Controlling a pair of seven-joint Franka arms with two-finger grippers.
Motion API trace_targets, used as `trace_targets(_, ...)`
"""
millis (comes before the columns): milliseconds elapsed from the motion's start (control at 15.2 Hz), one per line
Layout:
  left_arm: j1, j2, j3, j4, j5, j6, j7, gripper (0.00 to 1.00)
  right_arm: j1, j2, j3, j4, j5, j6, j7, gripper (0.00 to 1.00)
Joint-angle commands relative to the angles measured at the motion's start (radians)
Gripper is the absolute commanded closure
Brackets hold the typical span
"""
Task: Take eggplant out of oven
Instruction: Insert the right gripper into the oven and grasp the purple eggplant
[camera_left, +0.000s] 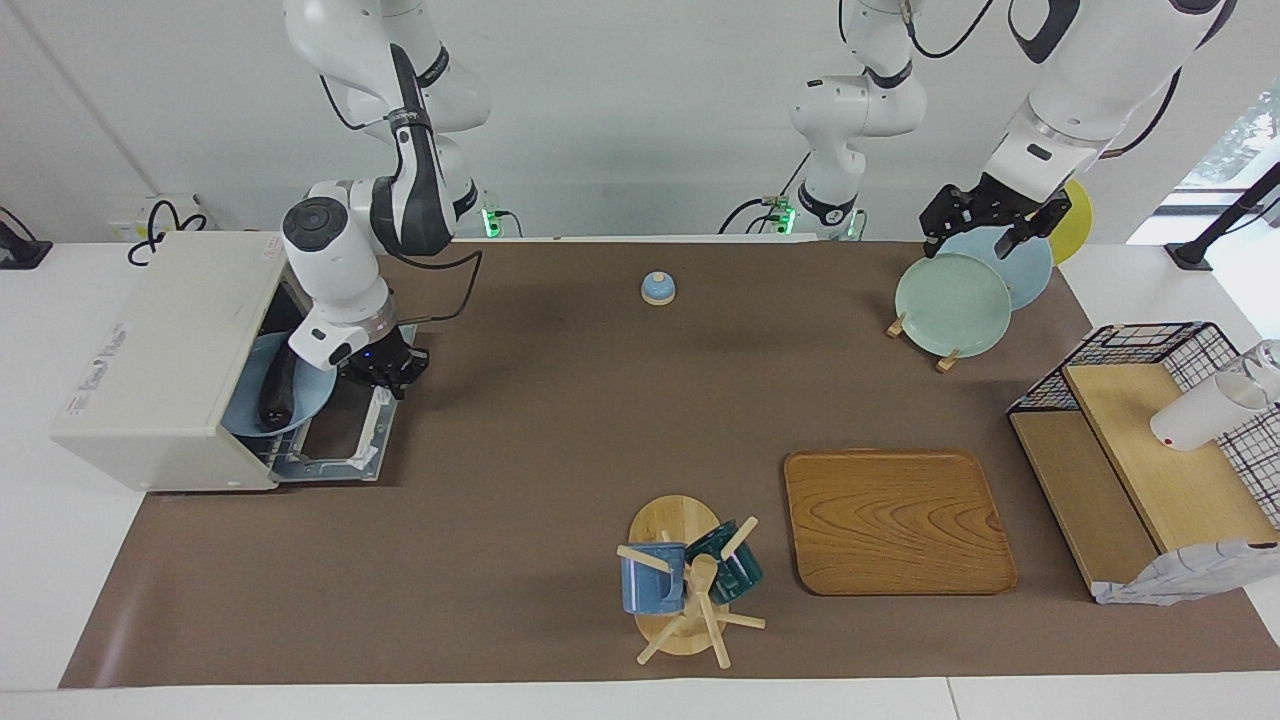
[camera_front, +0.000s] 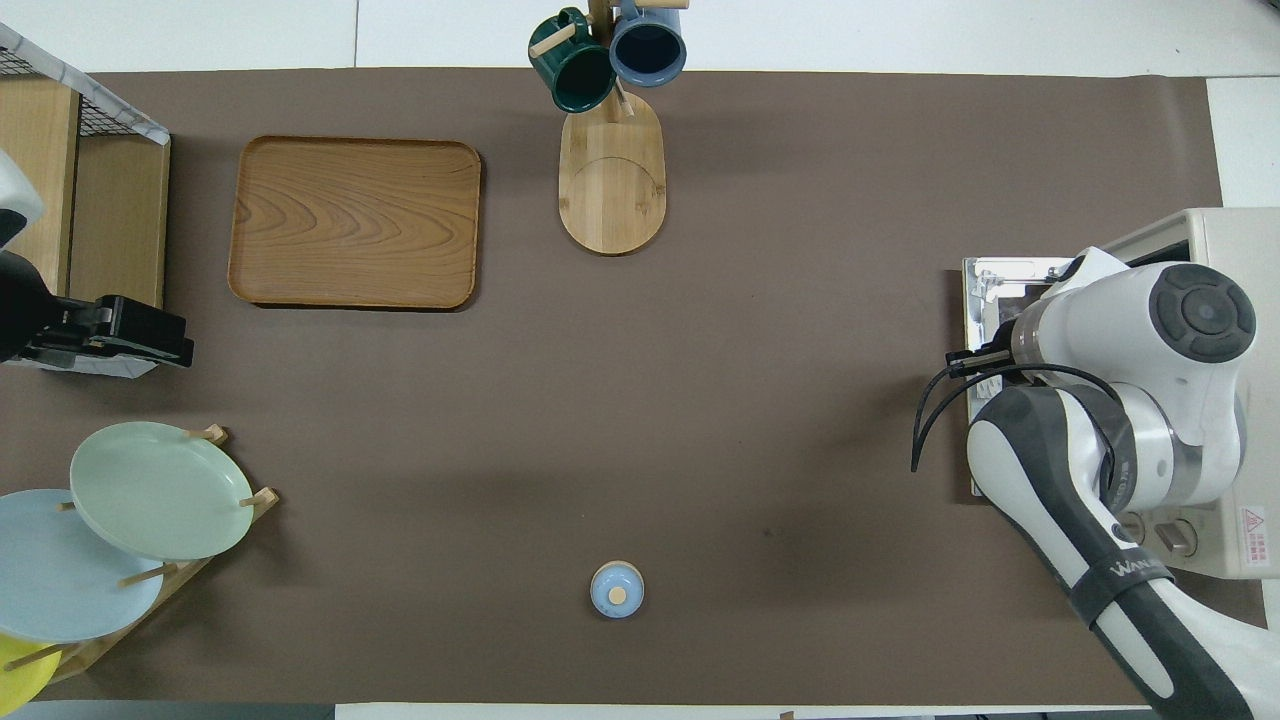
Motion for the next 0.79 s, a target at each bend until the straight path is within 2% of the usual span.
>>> trace_targets(0, 0.001, -0.014, 0.003, -0.009, -0.009, -0.007, -0.007, 0.0, 0.004, 0.009, -0.007, -0.028, 0.015, 0.046, 0.017, 1.0)
trace_targets(132, 0.001, -0.014, 0.003, -0.009, -0.009, -0.007, -0.009, 0.0, 0.012, 0.008, -0.006, -0.022, 0.029, 0.017, 0.024, 1.0)
trace_targets(330, 0.001, -0.014, 0.003, -0.009, -0.009, -0.007, -0.007, 0.0, 0.026, 0.02, -0.007, 0.095, 0.087, -0.153, 0.038, 1.0)
trace_targets(396, 0.001, -0.014, 0.003, -0.009, -0.009, -0.007, -0.007, 0.0, 0.024, 0.012, -0.007, 0.125, 0.087, -0.199, 0.04, 0.96)
trace_targets(593, 0.001, -0.014, 0.003, -0.009, -0.009, -0.007, -0.007, 0.0, 0.006, -0.02, -0.015, 0.138, 0.069, -0.245, 0.029, 0.59)
trace_targets(725, 0.001, -0.014, 0.003, -0.009, -0.009, -0.007, -0.007, 0.0, -0.025, -0.028, -0.015, 0.138, 0.052, -0.251, -0.002, 0.55)
